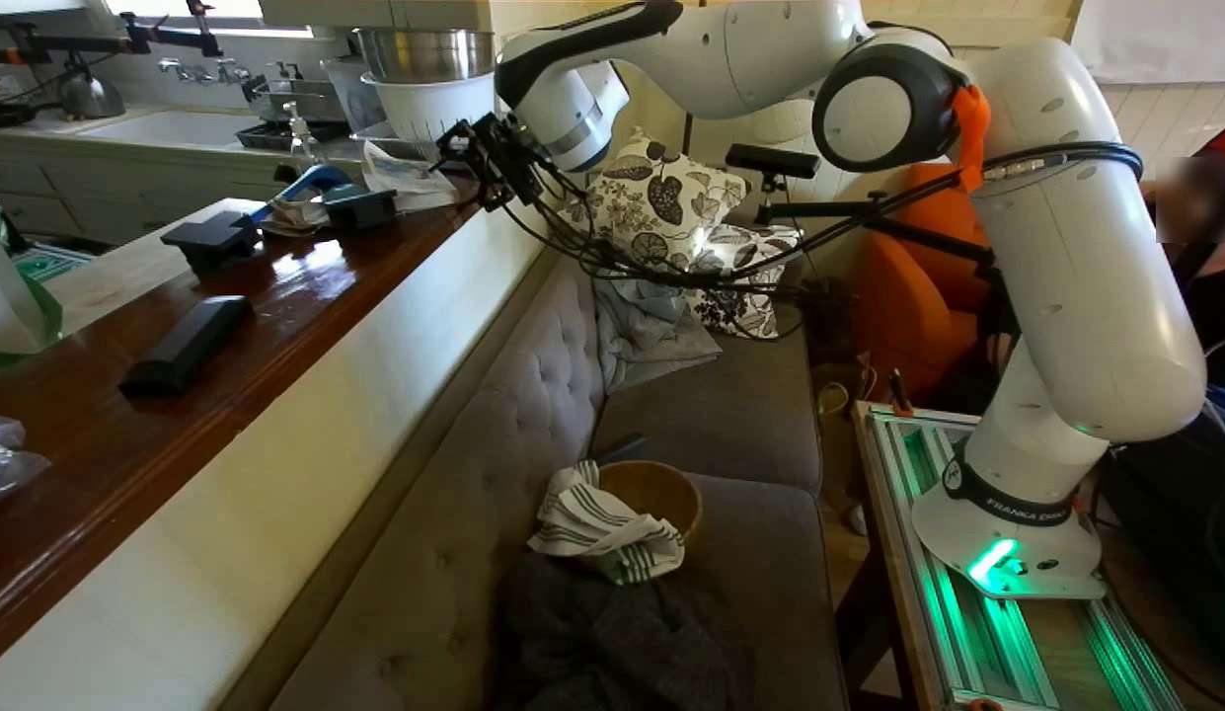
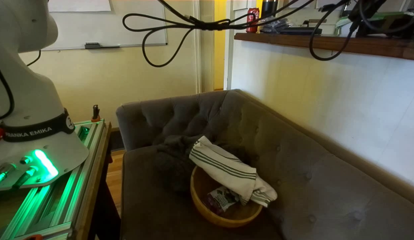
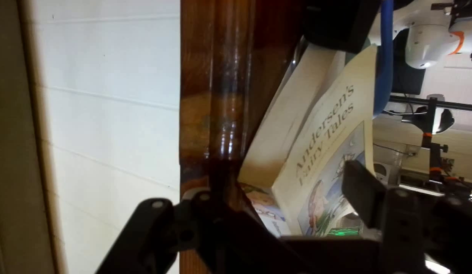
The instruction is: Put the book on the seat of the chair
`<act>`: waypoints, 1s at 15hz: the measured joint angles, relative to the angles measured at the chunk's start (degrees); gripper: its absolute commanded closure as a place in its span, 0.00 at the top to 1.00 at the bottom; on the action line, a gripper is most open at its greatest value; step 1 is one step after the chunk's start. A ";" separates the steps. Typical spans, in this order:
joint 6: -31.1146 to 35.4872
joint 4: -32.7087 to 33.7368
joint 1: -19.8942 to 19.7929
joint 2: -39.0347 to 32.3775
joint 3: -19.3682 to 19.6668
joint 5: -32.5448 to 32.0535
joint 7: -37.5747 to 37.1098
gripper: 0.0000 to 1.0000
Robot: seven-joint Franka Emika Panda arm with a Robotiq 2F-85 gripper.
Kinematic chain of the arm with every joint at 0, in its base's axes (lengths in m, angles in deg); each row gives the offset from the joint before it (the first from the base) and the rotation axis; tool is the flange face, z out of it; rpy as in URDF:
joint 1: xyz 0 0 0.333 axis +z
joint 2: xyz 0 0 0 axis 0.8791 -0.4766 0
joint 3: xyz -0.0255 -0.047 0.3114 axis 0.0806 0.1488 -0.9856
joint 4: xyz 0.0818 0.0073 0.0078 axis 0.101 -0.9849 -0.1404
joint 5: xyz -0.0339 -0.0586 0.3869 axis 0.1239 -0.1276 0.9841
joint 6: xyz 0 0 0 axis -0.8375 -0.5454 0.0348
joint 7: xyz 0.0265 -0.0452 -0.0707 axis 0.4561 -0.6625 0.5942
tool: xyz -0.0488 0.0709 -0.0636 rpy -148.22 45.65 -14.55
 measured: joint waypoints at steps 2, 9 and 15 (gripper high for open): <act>-0.01 -0.37 0.11 -0.10 0.44 -0.18 -0.80 0.33; -0.13 -0.79 2.25 0.35 3.96 -0.85 -3.19 0.08; 1.14 -5.51 4.80 4.16 7.62 -2.61 -4.72 0.08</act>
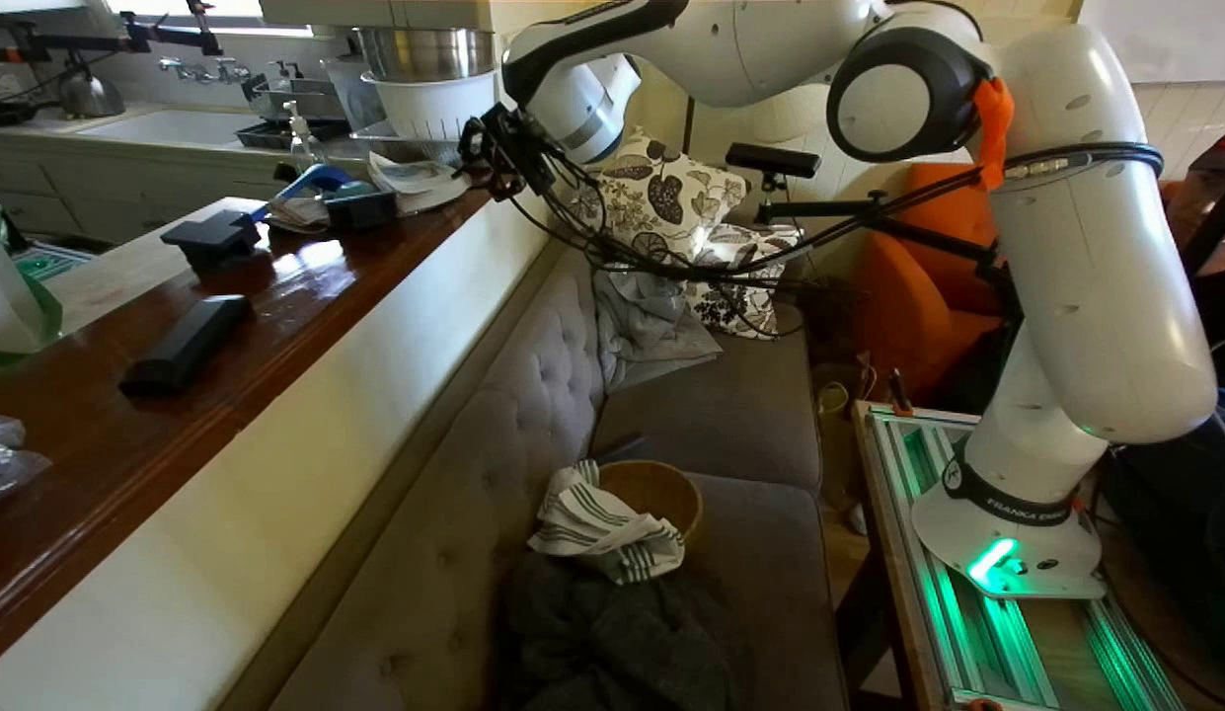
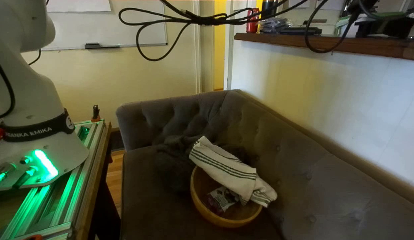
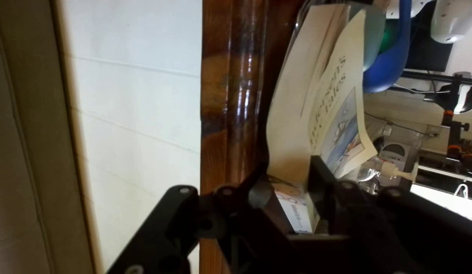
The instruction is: Put the book on the seat of the chair
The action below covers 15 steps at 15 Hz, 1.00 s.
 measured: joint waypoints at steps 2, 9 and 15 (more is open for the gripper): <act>0.96 -3.60 0.40 2.61 0.94 -0.22 -0.04 0.25; 2.35 -13.70 1.31 7.47 4.04 -5.22 -6.39 0.90; 2.14 -16.16 1.24 7.62 4.19 -7.87 -9.78 1.00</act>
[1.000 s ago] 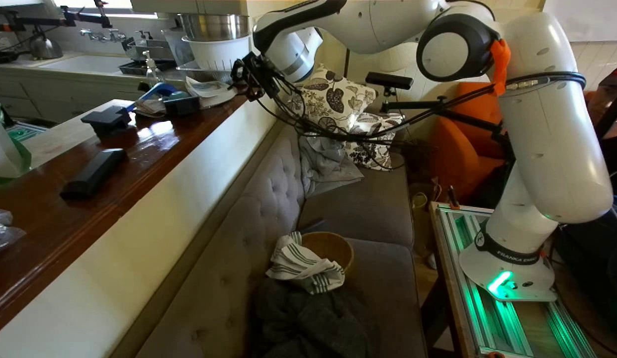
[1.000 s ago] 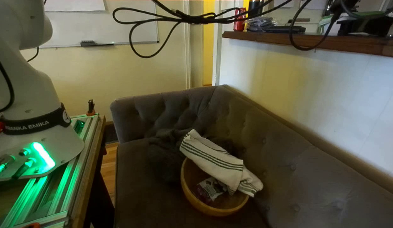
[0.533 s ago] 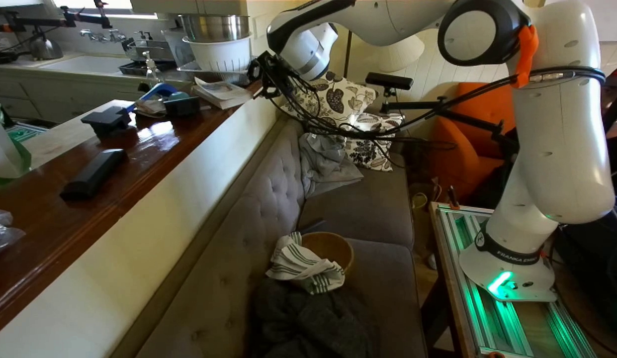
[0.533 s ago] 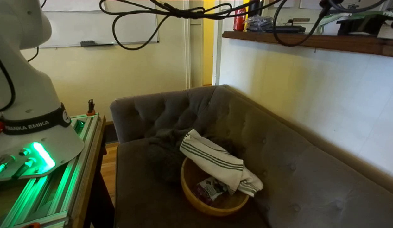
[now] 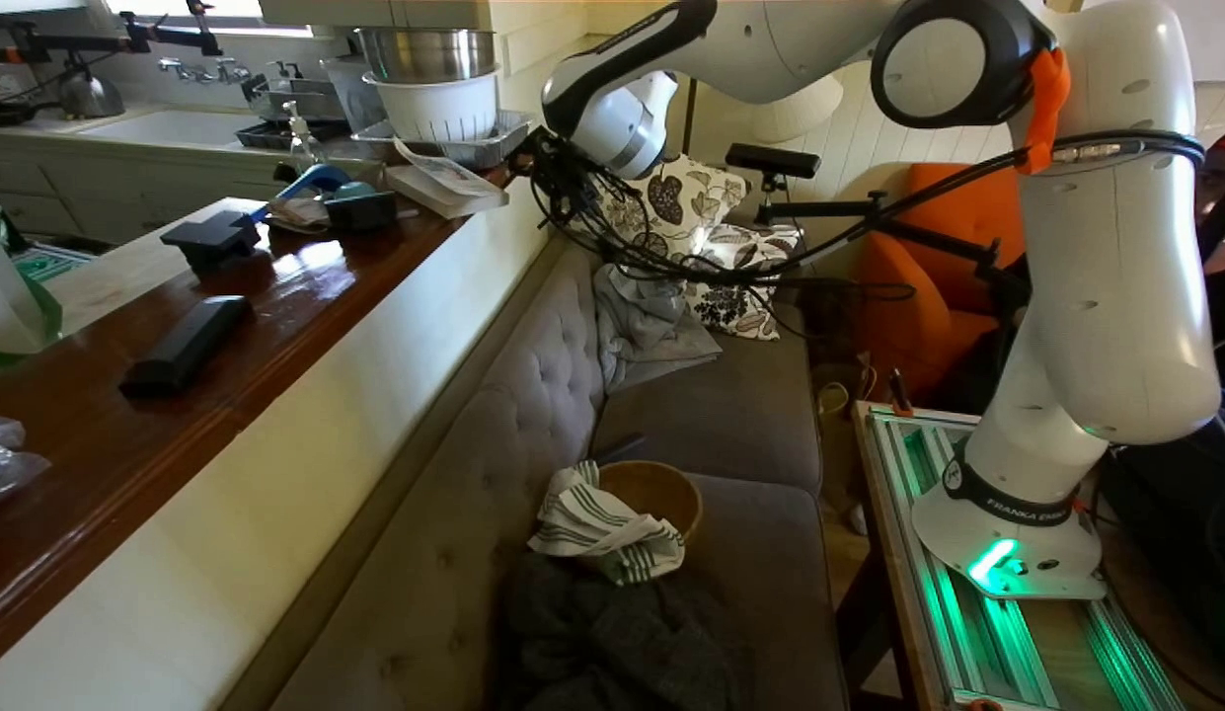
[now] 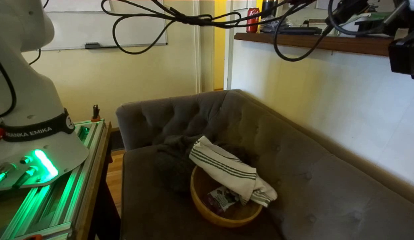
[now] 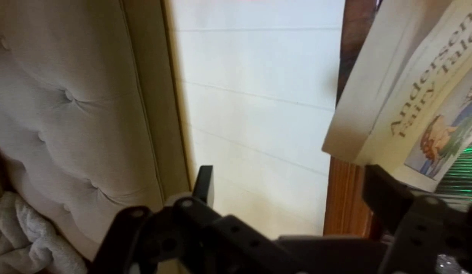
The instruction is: Put the book on the seat of the chair
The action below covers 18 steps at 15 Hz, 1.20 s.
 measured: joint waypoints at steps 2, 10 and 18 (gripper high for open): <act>0.00 0.08 -0.26 0.86 -1.19 1.00 2.08 1.00; -1.95 1.77 -3.24 3.61 -8.92 13.75 17.76 1.00; -1.66 2.33 -6.97 3.56 -9.76 24.59 29.06 1.00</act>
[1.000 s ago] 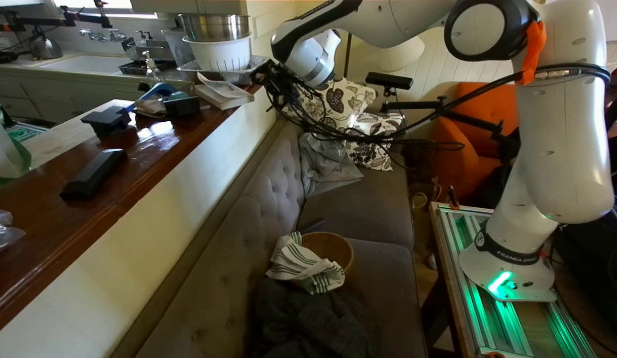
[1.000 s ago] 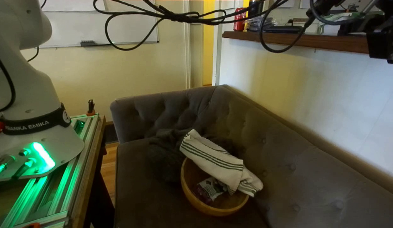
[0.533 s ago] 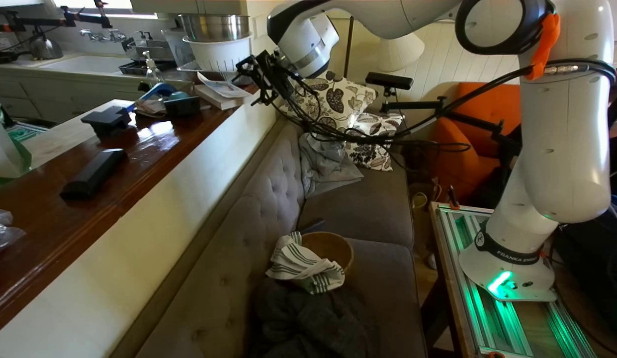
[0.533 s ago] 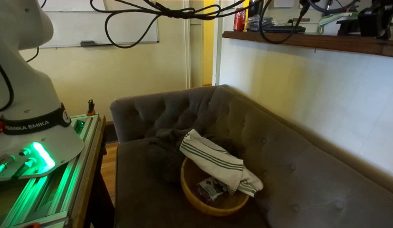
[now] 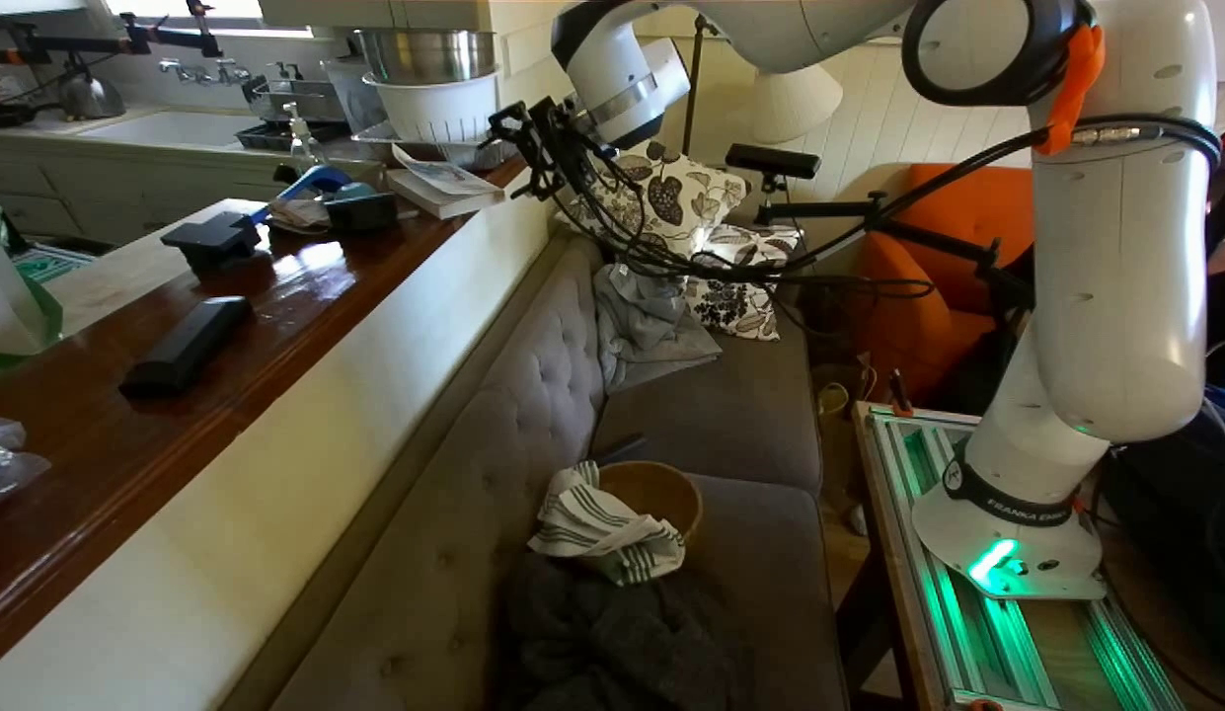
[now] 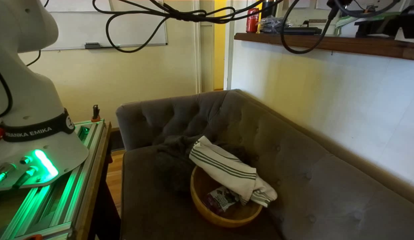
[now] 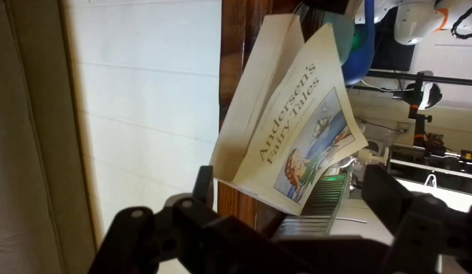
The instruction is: Put the book on the seat of the chair
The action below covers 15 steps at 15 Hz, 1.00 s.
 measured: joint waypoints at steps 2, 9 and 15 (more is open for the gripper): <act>0.00 -0.24 -0.38 -0.01 0.00 0.33 0.78 1.00; 0.63 -2.55 -0.73 0.00 0.08 0.34 1.14 1.00; 0.58 -2.58 -0.70 -0.30 0.06 1.29 1.44 1.00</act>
